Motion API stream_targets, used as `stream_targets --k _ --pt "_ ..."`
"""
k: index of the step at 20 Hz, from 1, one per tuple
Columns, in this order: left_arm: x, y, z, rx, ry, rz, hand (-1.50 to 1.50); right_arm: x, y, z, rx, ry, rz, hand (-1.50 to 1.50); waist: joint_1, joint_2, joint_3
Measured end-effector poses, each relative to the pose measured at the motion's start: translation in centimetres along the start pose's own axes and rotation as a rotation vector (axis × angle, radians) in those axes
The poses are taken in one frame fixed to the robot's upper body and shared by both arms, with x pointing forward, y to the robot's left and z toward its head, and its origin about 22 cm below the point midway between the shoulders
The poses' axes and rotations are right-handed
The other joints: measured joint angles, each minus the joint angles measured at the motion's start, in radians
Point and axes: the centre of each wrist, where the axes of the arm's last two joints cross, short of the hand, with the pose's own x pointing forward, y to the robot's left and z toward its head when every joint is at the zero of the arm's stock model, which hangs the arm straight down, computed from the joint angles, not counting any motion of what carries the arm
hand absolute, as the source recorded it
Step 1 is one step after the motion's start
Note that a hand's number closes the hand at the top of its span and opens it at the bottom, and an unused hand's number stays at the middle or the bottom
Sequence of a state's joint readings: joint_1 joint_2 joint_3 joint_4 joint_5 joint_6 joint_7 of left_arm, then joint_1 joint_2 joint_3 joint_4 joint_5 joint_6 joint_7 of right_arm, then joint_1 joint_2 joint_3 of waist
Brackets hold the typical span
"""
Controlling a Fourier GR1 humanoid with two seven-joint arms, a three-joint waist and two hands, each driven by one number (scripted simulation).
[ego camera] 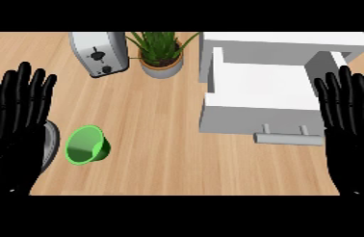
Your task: Pick up the cup, place it into the drawer and close the drawer
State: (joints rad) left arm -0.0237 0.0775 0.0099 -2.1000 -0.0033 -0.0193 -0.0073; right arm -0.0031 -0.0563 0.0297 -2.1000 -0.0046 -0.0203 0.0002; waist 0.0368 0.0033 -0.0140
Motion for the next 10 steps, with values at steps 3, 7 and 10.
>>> stream_targets --k 3,7,10 --pt "-0.5 0.7 1.1 0.006 0.0 0.004 -1.5 0.2 0.5 -0.2 0.032 0.015 0.012 -1.5 -0.018 -0.002 0.007" --pt "-0.3 2.3 2.3 -0.003 0.03 0.051 -1.5 0.2 0.4 -0.7 0.057 0.033 0.002 -1.5 -0.025 -0.004 0.011" --pt "-0.5 2.5 2.8 0.015 0.08 0.139 -1.5 -0.2 0.3 -0.4 0.085 0.067 -0.045 -1.5 -0.029 -0.004 0.013"
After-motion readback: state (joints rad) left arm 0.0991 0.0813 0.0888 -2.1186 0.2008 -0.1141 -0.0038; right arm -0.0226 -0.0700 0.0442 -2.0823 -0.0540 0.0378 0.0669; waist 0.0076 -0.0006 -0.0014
